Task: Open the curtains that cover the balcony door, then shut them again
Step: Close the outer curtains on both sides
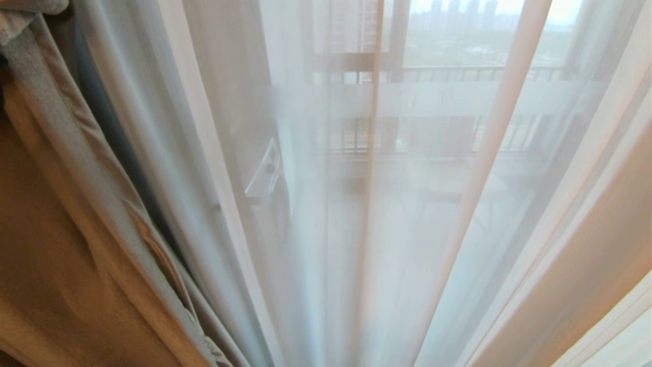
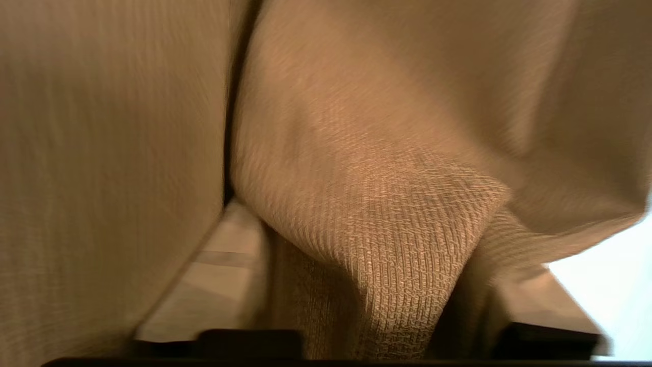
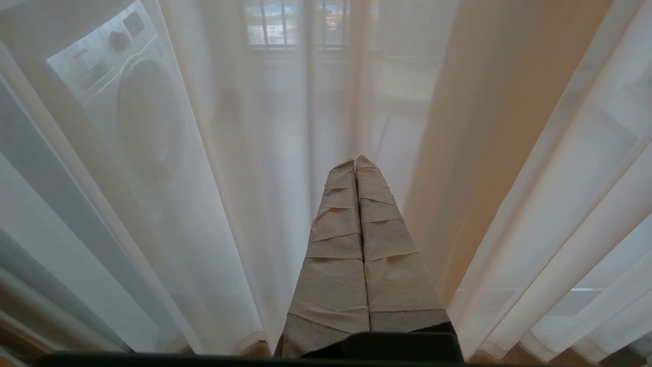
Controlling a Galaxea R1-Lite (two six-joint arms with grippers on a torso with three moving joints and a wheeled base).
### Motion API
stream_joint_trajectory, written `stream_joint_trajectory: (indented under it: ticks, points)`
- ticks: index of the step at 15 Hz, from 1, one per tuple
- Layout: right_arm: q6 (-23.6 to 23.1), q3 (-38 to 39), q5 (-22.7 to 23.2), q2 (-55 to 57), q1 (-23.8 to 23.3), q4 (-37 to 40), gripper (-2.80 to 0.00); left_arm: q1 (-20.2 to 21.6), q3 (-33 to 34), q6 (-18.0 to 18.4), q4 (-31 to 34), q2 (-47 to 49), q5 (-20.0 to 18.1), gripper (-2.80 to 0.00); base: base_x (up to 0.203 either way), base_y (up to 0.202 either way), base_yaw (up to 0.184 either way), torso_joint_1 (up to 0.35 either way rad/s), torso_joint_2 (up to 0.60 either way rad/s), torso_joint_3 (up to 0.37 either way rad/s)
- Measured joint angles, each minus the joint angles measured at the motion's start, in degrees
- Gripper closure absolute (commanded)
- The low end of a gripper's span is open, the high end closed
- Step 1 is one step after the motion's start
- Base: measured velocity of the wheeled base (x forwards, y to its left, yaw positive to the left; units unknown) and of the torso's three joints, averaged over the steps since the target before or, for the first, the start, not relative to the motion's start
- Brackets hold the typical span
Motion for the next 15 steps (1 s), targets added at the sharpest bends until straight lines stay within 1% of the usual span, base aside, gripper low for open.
stream_joint_trajectory:
  ticks: [5, 10, 13, 15]
  points:
    - [0.01, 0.0, -0.01, 0.0, 0.02, 0.0, 0.0, -0.22, 7.9, -0.07, 0.05, -4.55, -1.54, -2.8, 0.0, 0.0, 0.0, 0.0, 0.0, 0.0]
    - [-0.01, -0.02, 0.03, 0.0, 0.02, 0.0, 0.0, -0.52, 17.34, -0.29, 0.98, -12.66, -2.0, -2.8, 0.0, 0.0, 0.0, 0.0, 0.0, 0.0]
    - [0.0, -0.02, 0.03, 0.0, 0.0, -0.02, 0.0, -0.63, 19.95, -0.31, 6.24, -18.23, -2.1, -2.8, 0.0, 0.0, 0.0, 0.0, 0.0, 0.0]
    - [0.0, -0.02, 0.02, 0.0, 0.0, 0.0, 0.0, -0.82, 21.32, -0.31, 10.82, -22.37, -3.03, -2.8, 0.0, 0.0, 0.0, 0.0, 0.0, 0.0]
